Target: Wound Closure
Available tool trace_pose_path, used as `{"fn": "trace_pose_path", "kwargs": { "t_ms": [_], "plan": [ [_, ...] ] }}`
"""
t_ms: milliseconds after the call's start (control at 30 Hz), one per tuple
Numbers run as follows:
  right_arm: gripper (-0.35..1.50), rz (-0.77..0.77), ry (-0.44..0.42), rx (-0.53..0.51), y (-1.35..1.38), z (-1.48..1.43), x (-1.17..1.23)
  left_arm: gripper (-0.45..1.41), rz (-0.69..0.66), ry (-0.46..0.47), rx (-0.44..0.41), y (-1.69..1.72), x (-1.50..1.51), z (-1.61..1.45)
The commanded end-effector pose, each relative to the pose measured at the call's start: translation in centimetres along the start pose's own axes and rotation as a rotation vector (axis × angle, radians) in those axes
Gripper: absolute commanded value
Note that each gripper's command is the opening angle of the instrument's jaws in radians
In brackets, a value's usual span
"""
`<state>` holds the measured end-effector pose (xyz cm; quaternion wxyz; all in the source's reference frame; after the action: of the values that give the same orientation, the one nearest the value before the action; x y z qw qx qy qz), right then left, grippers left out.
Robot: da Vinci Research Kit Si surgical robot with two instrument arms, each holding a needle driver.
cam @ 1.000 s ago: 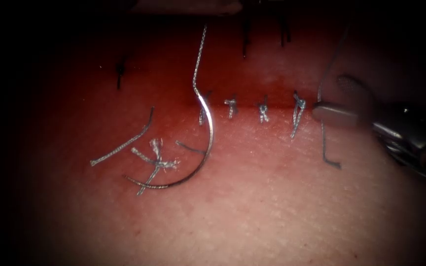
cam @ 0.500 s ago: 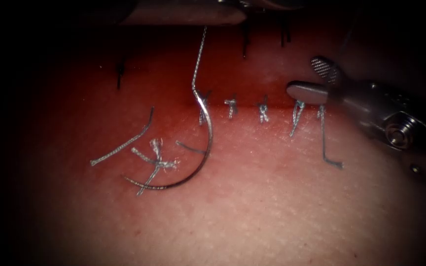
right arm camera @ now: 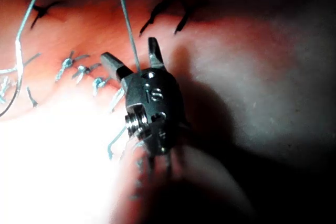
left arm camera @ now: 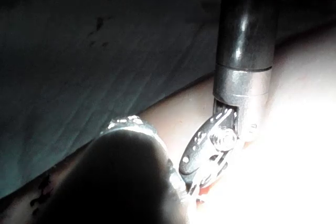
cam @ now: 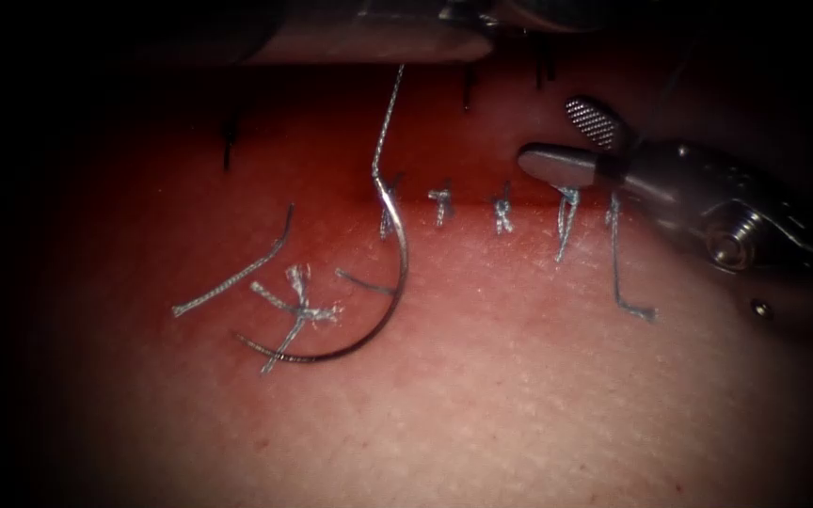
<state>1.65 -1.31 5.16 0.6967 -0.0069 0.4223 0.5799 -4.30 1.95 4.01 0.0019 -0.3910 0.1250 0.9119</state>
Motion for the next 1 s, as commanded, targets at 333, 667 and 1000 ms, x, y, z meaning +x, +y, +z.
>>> {"fn": "trace_pose_path", "kwargs": {
  "t_ms": [333,667,1000],
  "plan": [
    [-0.35,0.038,0.077,-0.067,-0.03,0.08,0.04,-0.45,0.014,0.01,0.0,0.01,0.06,-0.01],
    [0.78,-0.03,0.091,0.015,0.28,-0.31,0.16,-0.45,0.064,0.033,-0.019,0.28,-0.22,-0.65],
    [0.32,-0.037,0.105,0.003,0.52,-0.49,0.18,0.19,0.161,0.084,-0.281,1.38,-0.36,-1.26]
  ]
}}
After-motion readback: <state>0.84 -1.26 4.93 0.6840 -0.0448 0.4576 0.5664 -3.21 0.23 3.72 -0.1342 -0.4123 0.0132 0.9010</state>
